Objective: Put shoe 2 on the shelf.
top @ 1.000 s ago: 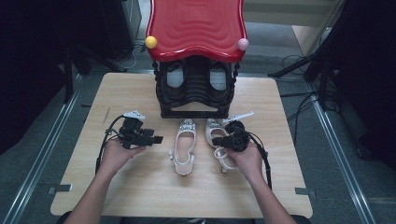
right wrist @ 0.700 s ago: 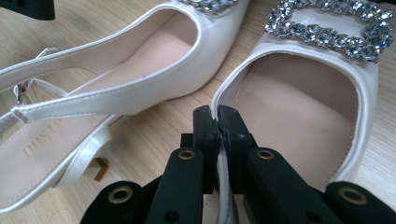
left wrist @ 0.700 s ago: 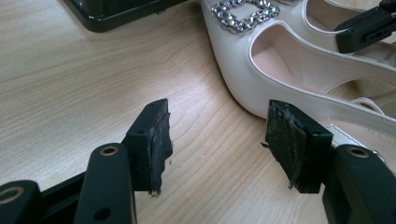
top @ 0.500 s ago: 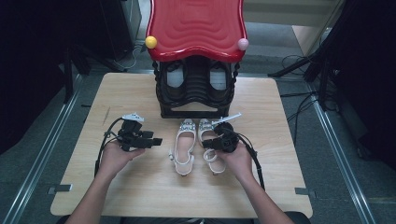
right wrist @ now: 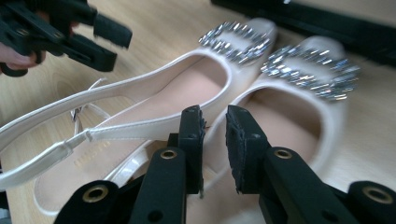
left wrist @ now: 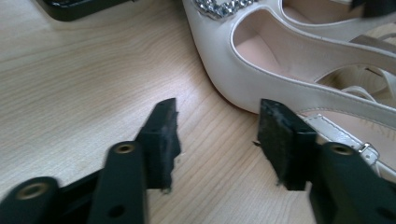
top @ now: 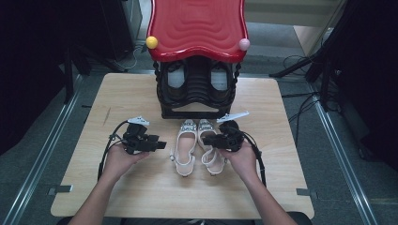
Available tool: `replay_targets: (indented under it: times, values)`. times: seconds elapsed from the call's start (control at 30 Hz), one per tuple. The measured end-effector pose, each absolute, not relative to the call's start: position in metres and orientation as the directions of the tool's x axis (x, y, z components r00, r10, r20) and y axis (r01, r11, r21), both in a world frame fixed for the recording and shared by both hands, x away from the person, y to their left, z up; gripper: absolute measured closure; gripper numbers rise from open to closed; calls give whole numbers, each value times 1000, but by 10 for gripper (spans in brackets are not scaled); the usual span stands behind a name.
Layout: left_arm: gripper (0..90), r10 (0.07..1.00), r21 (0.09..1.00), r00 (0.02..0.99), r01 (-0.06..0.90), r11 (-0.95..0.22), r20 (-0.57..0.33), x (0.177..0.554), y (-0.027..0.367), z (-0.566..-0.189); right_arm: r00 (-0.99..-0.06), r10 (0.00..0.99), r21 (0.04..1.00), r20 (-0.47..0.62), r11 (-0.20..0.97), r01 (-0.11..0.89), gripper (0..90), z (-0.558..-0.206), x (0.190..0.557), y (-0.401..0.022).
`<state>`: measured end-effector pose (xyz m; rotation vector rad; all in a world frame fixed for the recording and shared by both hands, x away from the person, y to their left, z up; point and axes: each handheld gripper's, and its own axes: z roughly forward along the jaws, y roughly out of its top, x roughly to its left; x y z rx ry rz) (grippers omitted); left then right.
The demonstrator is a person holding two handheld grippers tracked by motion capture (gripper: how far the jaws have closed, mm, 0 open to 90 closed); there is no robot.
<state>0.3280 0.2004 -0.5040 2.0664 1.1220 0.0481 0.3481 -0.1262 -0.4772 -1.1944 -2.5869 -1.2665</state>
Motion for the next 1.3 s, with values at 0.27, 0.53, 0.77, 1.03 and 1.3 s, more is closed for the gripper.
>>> replay_targets:
  times: [0.27, 0.53, 0.77, 1.03, 1.3]
  values:
    - [873, 707, 652, 617, 700, -293, -346, 330, 191, -505, -668, 677, 693, 307, 322, 645, 894, -471, 352, -164]
    - [900, 692, 626, 625, 713, -316, -362, 339, 181, -513, -624, 722, 672, 297, 306, 674, 900, -489, 360, -175]
    - [900, 695, 612, 628, 716, -337, -351, 345, 176, -519, -583, 747, 633, 318, 290, 718, 900, -505, 366, -181]
    - [900, 687, 591, 630, 725, -354, -362, 349, 166, -526, -580, 744, 621, 332, 291, 728, 900, -515, 368, -175]
    - [900, 683, 583, 630, 729, -359, -368, 348, 163, -527, -588, 746, 620, 313, 308, 721, 900, -517, 366, -165]
